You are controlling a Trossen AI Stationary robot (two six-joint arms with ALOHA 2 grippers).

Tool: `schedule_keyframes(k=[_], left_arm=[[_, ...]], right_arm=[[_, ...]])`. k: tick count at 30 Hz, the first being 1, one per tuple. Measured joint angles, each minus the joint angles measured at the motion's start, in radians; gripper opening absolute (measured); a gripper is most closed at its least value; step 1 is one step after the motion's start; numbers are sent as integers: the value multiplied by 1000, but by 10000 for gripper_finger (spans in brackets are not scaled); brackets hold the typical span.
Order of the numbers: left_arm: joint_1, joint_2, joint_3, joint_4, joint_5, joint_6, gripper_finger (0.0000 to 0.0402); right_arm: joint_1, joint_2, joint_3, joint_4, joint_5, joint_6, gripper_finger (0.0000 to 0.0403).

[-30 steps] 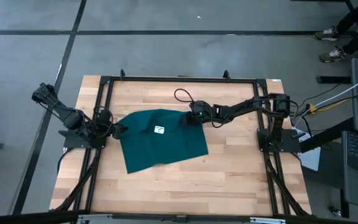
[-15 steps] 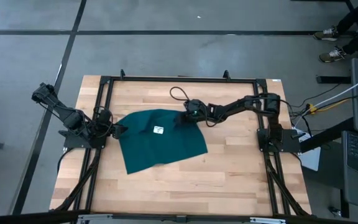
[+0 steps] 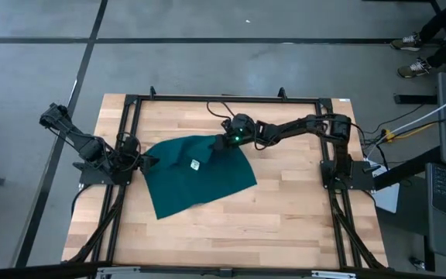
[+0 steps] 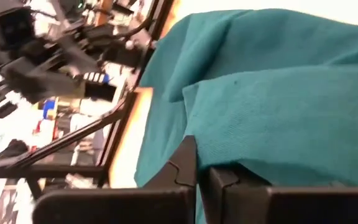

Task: Fold microfiber towels
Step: Fold the black towel on the table

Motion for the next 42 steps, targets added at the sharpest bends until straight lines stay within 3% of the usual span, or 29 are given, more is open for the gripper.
schedule_keyframes(k=[16,24,37,42], left_arm=[[0,0,0,11,53,36,192],[2,33,-7,49,160,159,192],[163,388,-12,76,582,610,193],[227,460,-4,55,688,702,193]], right_arm=[[-25,-78,-1,-29,-189,-25,1],[-84,-164,-1,-95,-238,-72,1],[-92,-185,-1,-95,-297,-90,0],[-92,-185,-1,-95,-311,-92,0]])
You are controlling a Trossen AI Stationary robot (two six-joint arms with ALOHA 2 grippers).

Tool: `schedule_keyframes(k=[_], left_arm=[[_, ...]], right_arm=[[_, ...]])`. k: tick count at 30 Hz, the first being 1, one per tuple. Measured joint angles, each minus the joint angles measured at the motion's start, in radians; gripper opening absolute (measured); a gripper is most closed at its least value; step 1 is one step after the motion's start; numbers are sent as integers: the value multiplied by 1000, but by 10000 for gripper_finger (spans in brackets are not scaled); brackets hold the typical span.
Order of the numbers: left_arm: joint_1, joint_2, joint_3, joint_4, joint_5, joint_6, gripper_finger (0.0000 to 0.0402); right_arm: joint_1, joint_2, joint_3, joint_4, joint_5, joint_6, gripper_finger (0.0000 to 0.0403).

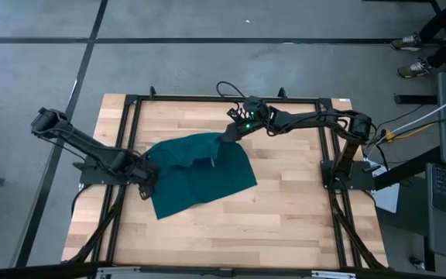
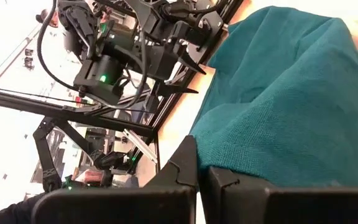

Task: Fold microfiber towels
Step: Fold the black towel on the table

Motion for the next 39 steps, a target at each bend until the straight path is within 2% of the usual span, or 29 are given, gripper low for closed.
schedule_keyframes(k=[4,8,12,16,20,32,39], left_arm=[[42,14,36,-41,59,57,193],[62,14,75,-93,60,108,192],[69,44,124,-172,17,127,185],[66,107,198,-262,-59,181,161],[66,164,222,-295,-75,243,150],[44,212,212,-262,-94,272,208],[21,254,159,-204,-65,259,216]], right_arm=[[0,0,0,0,-13,-1,0],[-2,0,0,0,-43,25,0],[-2,0,0,0,-66,77,0],[-2,0,0,0,-72,115,0],[-5,0,0,0,-63,130,0],[-7,0,46,0,-83,134,0],[-18,0,80,0,-115,128,0]])
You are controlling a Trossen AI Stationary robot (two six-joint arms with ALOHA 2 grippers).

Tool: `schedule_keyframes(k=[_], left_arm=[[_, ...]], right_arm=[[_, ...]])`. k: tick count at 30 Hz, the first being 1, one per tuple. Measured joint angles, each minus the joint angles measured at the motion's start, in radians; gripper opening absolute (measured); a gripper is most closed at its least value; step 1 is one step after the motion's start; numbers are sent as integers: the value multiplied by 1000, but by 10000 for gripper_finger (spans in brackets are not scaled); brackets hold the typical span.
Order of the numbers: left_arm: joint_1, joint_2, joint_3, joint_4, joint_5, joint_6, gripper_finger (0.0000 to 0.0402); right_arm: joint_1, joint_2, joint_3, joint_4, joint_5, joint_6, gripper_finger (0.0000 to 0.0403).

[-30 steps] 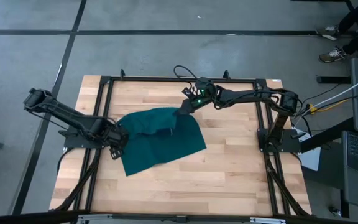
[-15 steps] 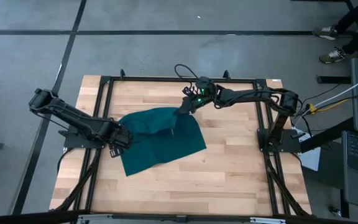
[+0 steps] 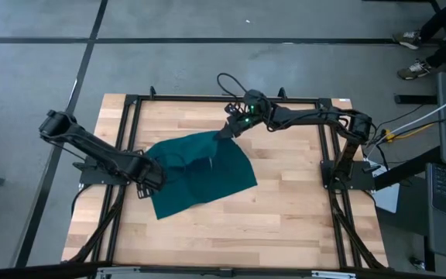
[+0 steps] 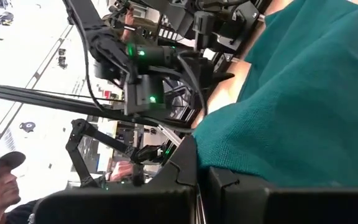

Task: Fold microfiber towels
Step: Fold the black towel on the table

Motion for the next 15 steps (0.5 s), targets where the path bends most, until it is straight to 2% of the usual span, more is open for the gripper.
schedule_keyframes(k=[8,15], left_arm=[[-16,121,-12,8,-11,-61,195],[-16,220,-41,2,-12,-113,122]], right_arm=[[-5,0,0,-5,-25,-13,0],[-5,0,0,-5,-39,-24,0]])
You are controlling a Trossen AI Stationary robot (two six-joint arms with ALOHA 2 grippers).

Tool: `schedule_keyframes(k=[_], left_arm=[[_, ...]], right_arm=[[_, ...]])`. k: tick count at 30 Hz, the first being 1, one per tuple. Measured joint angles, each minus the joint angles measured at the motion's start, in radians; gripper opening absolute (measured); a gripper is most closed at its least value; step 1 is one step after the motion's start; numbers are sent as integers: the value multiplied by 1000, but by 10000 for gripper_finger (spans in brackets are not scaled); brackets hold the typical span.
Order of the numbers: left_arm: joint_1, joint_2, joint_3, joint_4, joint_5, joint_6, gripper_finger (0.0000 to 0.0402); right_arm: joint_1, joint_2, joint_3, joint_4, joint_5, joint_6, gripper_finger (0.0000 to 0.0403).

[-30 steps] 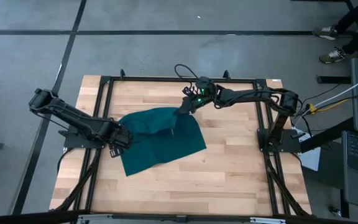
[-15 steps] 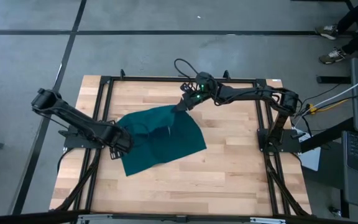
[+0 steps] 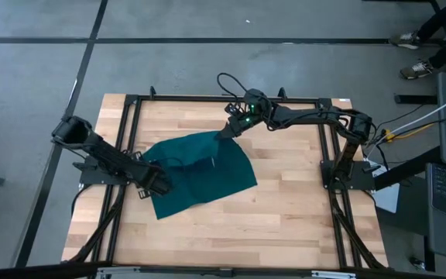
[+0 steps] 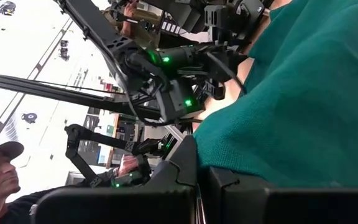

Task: Fold microfiber towels
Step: Fold the black towel on the table

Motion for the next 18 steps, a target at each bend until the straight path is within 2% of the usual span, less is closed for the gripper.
schedule_keyframes(k=[6,9,13,18], left_arm=[[0,-20,0,3,8,-2,41],[0,-64,22,6,49,4,26],[0,-140,43,-22,71,18,56],[0,-210,44,-31,60,24,134]], right_arm=[[-6,0,0,0,-12,-3,0],[-10,0,0,1,-12,-3,0],[-11,0,0,2,-13,-3,0],[-10,0,0,2,-32,-3,0]])
